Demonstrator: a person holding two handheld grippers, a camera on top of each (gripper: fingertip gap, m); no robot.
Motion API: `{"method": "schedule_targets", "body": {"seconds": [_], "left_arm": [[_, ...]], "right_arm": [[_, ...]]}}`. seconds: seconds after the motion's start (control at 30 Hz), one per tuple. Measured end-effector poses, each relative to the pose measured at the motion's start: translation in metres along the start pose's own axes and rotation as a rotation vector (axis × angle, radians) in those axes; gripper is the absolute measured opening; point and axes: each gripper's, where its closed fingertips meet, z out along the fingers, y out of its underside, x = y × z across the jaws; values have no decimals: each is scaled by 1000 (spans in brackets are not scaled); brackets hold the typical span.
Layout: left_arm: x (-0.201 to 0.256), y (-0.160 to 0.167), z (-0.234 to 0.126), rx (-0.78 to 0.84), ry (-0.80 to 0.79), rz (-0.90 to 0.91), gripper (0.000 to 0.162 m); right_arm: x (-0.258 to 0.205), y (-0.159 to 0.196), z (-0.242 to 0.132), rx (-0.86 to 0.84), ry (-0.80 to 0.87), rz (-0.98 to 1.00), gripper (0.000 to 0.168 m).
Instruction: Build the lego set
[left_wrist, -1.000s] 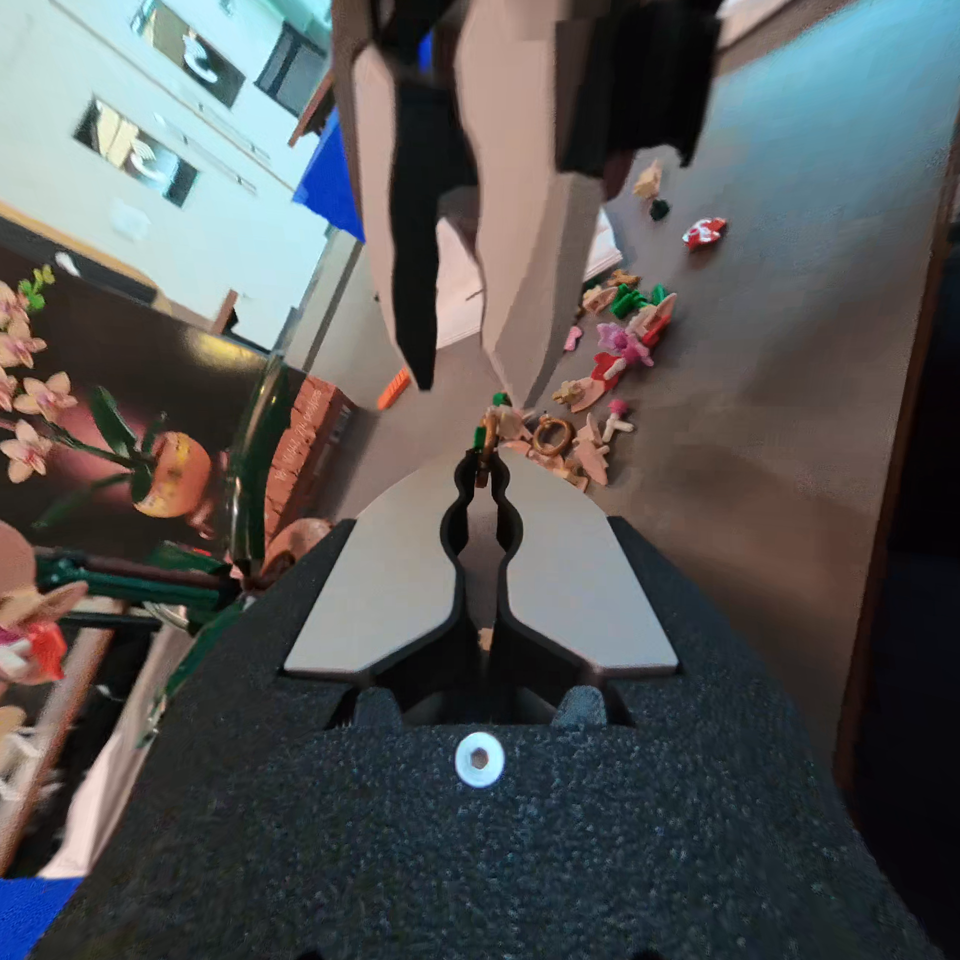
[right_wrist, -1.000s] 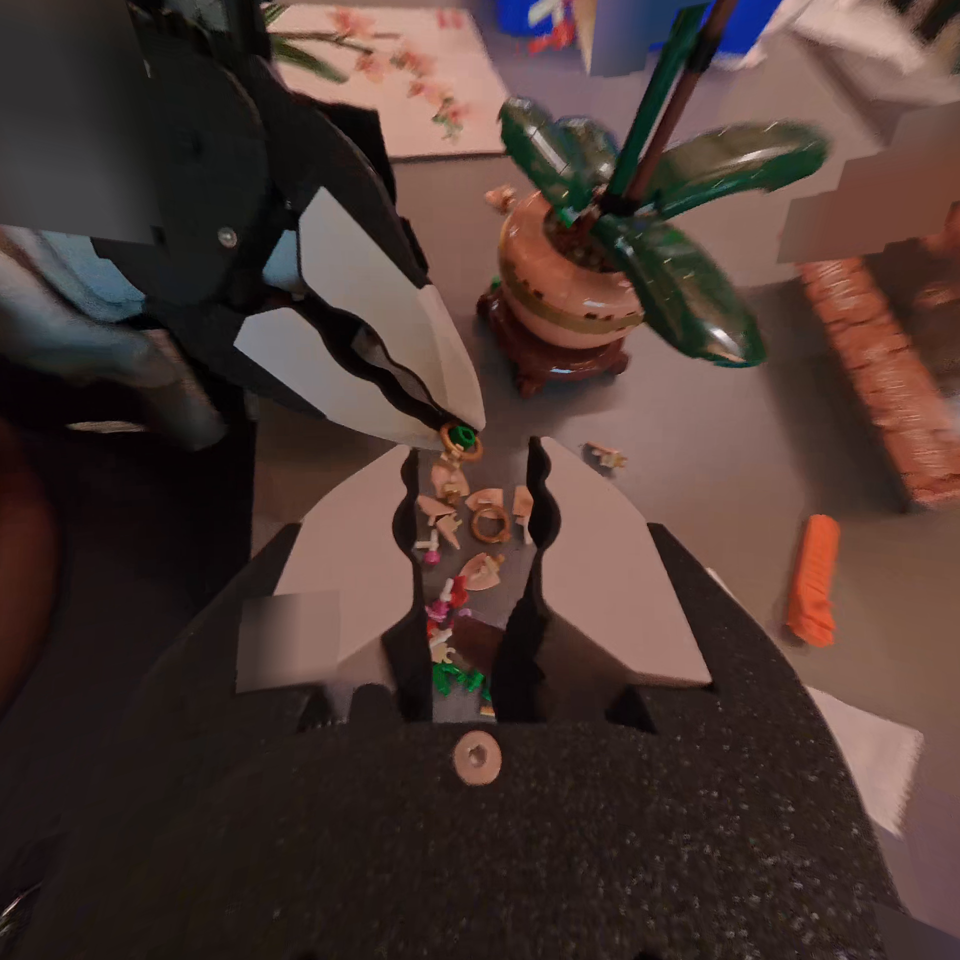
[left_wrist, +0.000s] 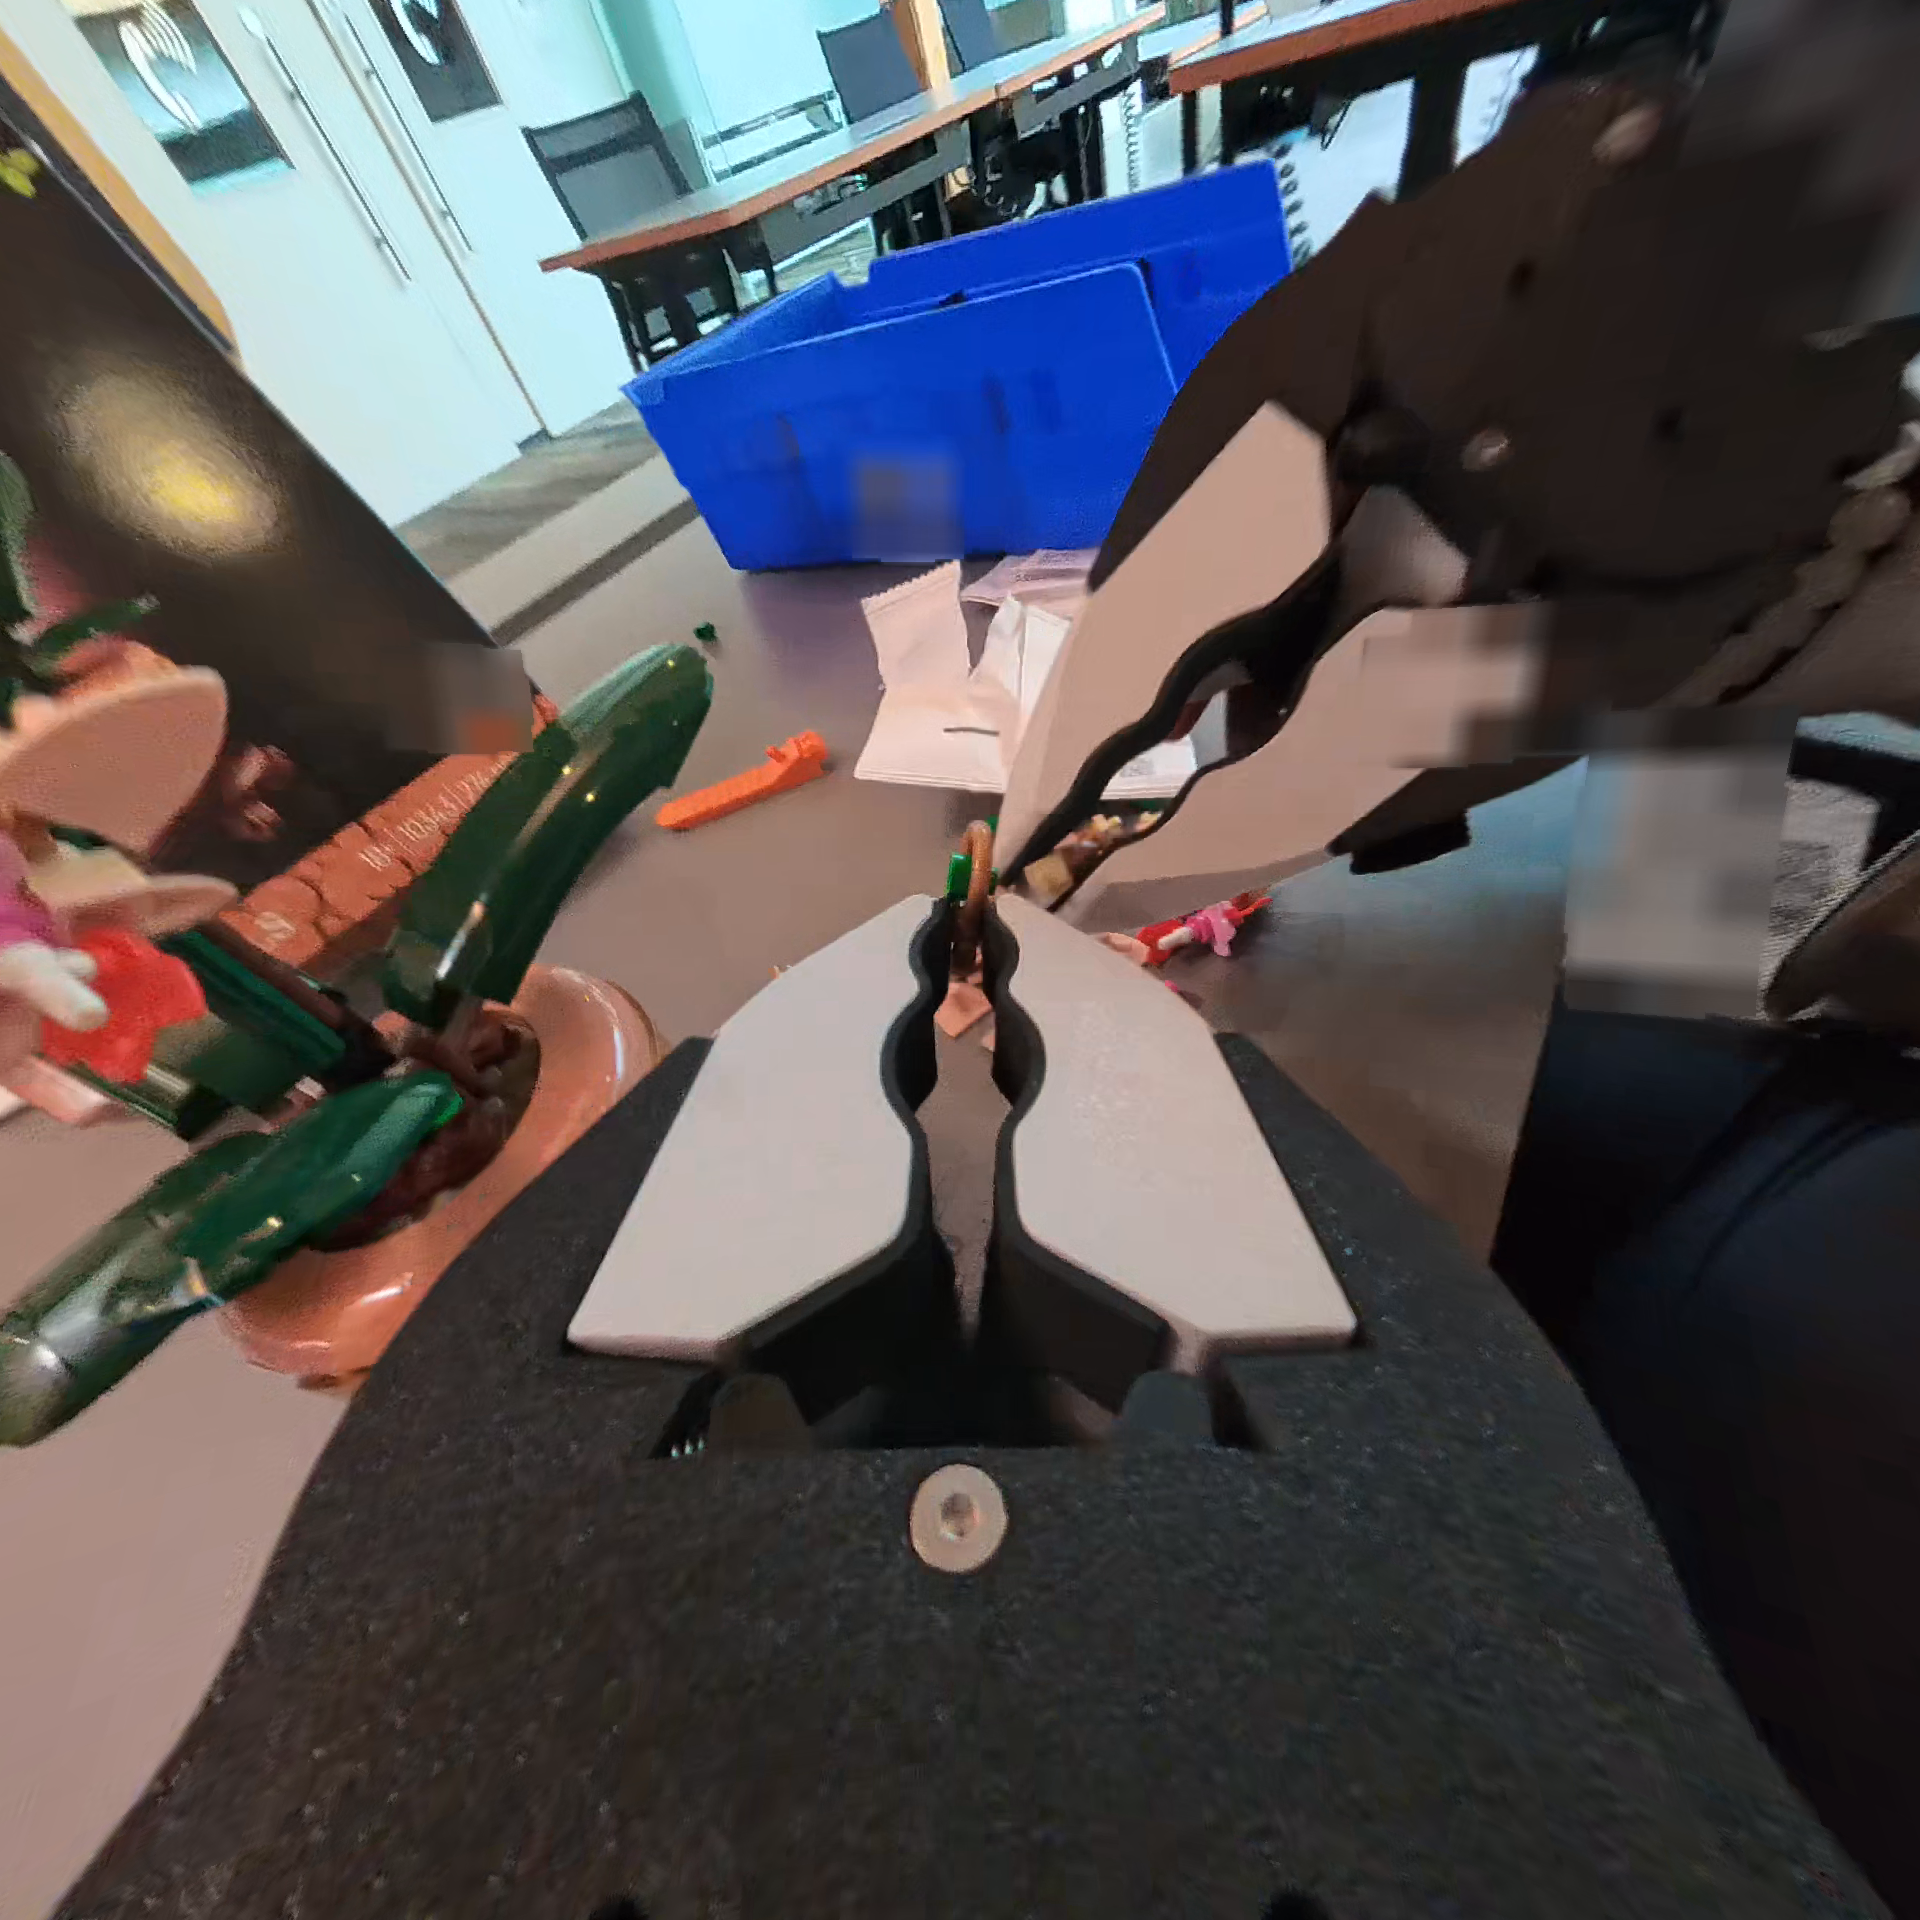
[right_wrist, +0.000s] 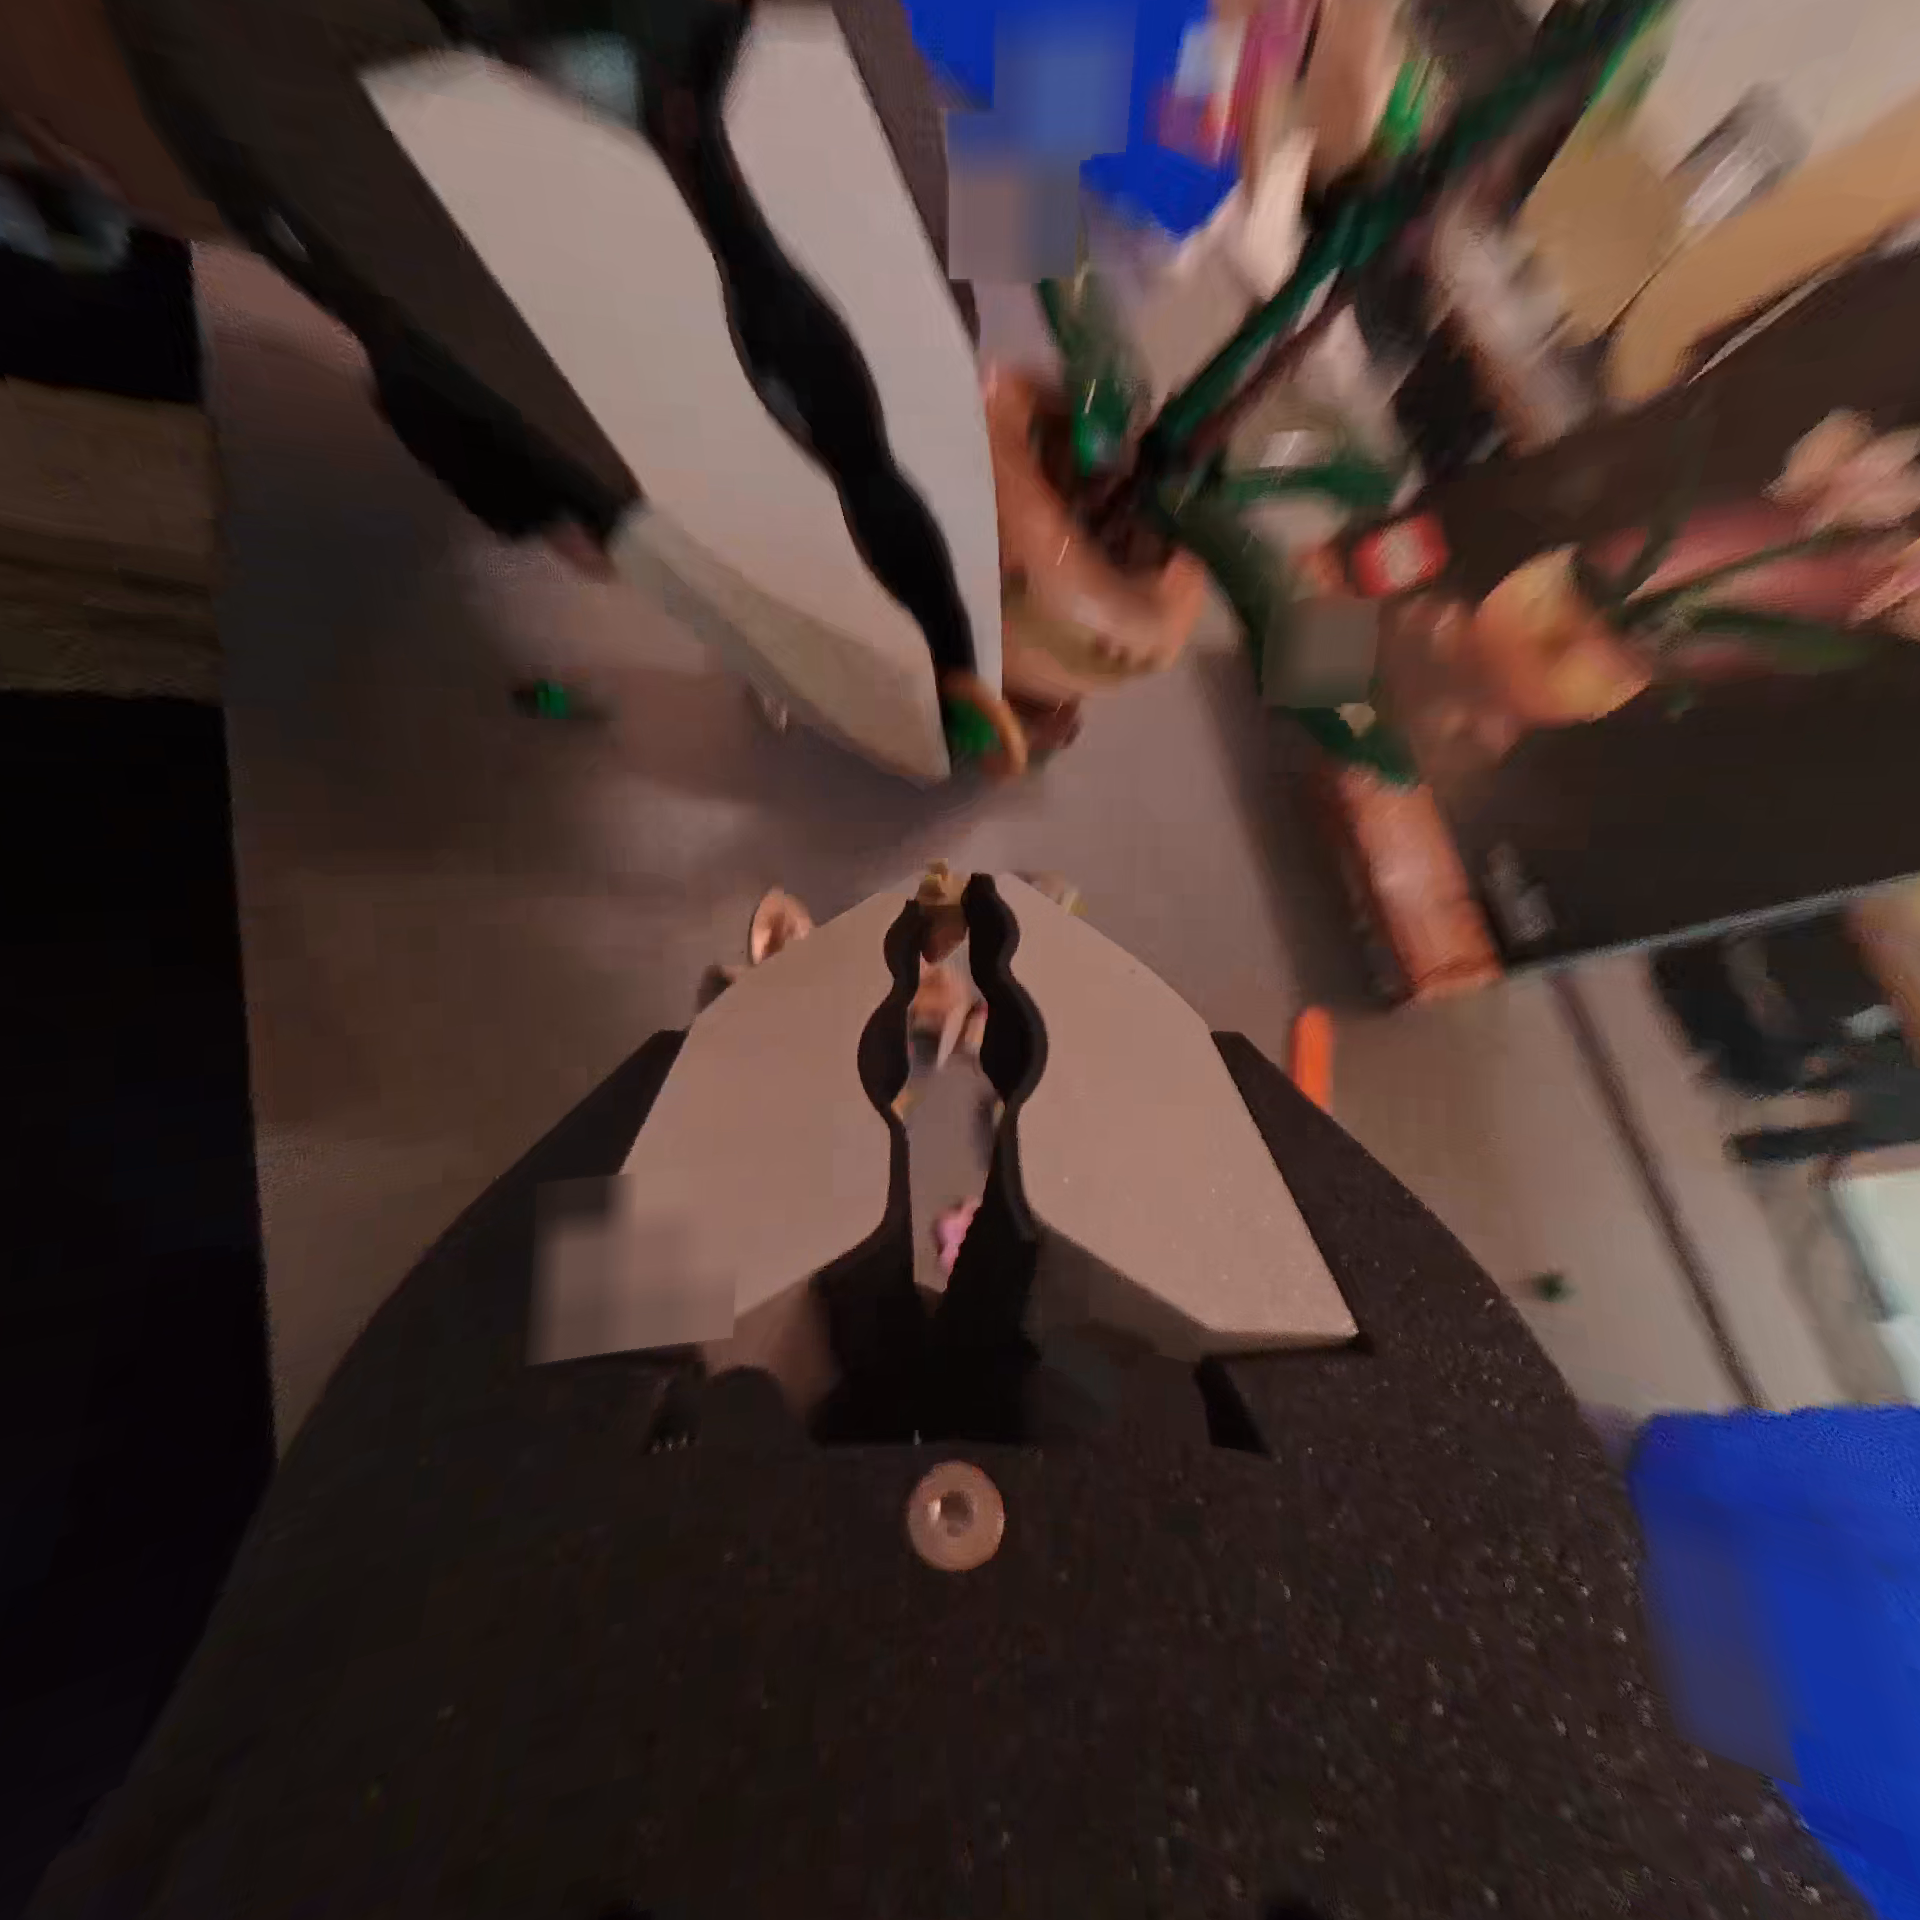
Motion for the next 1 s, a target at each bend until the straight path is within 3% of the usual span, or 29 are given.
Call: {"method": "schedule_targets", "body": {"seconds": [0.13, 0.23, 0.3, 0.4, 0.5, 0.57, 1.0], "left_arm": [[3, 4, 0, 14, 66, -130, 5], [3, 3, -1, 21, 71, -137, 5], [4, 4, 0, 12, 79, -133, 5], [7, 7, 0, -11, 86, -94, 5], [17, 8, 0, -21, 133, -32, 5], [25, 7, 0, -23, 168, -16, 5], [47, 19, -6, -113, 287, 137, 5]], "right_arm": [[-6, 39, 10, -159, -143, 198, 10], [-7, 55, 13, -245, -194, 301, 42], [0, 55, 13, -231, -177, 307, 47], [11, 27, 4, -44, -162, 301, 32], [1, -16, -14, 216, -249, 226, 29], [1, -18, -13, 214, -222, 143, 25], [-36, -17, -19, 206, -449, -60, 7]]}}
